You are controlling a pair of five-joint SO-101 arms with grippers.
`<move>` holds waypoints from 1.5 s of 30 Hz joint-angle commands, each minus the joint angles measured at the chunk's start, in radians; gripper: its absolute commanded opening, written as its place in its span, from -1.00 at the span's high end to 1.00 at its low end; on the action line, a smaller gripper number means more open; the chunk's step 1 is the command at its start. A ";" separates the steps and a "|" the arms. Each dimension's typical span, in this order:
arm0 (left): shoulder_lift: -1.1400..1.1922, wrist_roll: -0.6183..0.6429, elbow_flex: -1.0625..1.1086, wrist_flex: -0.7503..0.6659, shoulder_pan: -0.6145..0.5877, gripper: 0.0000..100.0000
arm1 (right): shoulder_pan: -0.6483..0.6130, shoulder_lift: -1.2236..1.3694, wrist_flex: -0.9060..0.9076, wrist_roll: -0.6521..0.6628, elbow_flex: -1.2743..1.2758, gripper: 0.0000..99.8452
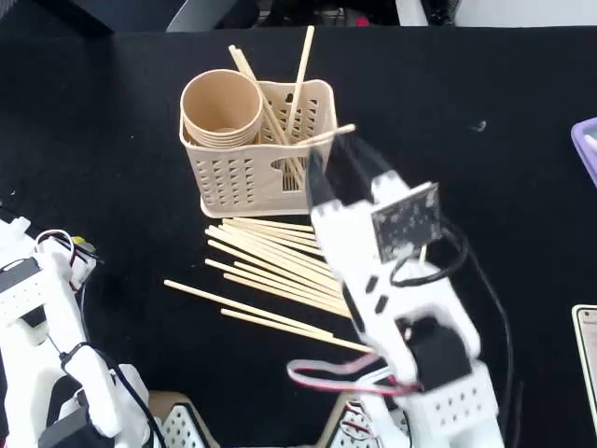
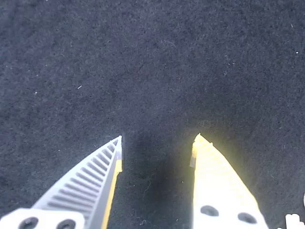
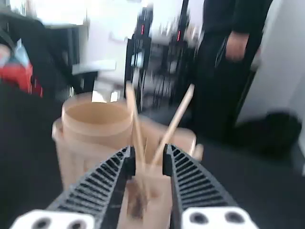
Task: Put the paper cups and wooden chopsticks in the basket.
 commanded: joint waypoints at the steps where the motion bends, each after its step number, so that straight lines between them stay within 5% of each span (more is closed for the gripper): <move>1: -0.025 -0.003 -0.021 -0.008 0.012 0.54 | -0.021 -0.085 0.178 0.009 0.134 0.79; 7: -0.025 -0.003 -0.021 -0.015 0.007 0.54 | -0.144 -0.085 0.164 0.163 0.450 0.79; 14: -0.025 -0.003 -0.021 -0.015 0.002 0.54 | -0.316 -0.085 0.288 0.170 0.447 0.79; 25: -0.025 -0.003 -0.021 -0.015 0.002 0.54 | -0.316 -0.056 0.338 0.170 0.437 0.73; 32: -0.025 -0.003 -0.021 -0.017 0.002 0.54 | -0.301 0.260 0.259 0.172 0.344 0.62; 45: -0.025 -0.003 -0.021 -0.017 0.010 0.54 | -0.385 0.647 0.135 0.284 0.272 0.77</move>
